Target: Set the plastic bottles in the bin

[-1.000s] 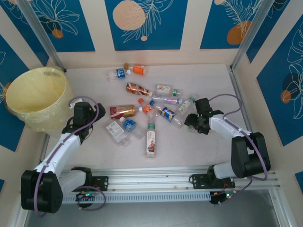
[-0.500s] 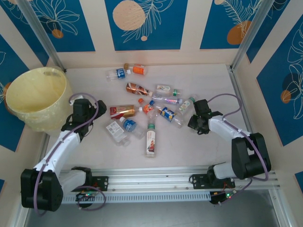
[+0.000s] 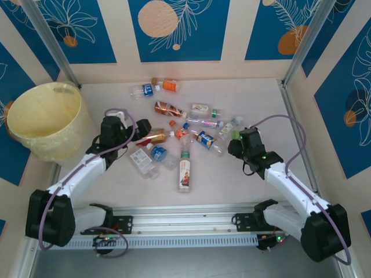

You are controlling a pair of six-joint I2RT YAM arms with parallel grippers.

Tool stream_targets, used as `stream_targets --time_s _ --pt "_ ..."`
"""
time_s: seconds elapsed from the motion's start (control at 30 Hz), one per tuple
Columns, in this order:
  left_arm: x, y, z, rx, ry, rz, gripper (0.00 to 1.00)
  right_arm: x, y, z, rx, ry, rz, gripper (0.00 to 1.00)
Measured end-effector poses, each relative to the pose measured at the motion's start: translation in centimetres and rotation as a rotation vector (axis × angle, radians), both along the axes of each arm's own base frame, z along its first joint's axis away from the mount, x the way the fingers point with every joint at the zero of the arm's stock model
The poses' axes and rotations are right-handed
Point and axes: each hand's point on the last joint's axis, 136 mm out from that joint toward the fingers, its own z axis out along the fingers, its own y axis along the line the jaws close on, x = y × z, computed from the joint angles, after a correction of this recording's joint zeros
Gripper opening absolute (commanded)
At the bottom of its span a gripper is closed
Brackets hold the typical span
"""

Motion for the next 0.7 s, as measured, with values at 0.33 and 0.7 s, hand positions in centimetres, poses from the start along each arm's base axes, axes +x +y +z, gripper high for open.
stream_targets --time_s 0.33,0.7 --pt "-0.5 -11.2 3.9 -0.149 -0.059 -0.427 1.00 0.9 10.8 5.8 0.316 -0.208 0.433 0.00" --pt "-1.4 -15.0 6.2 -0.146 -0.075 -0.424 1.00 -1.0 21.1 6.6 0.213 -0.246 0.765 0.00"
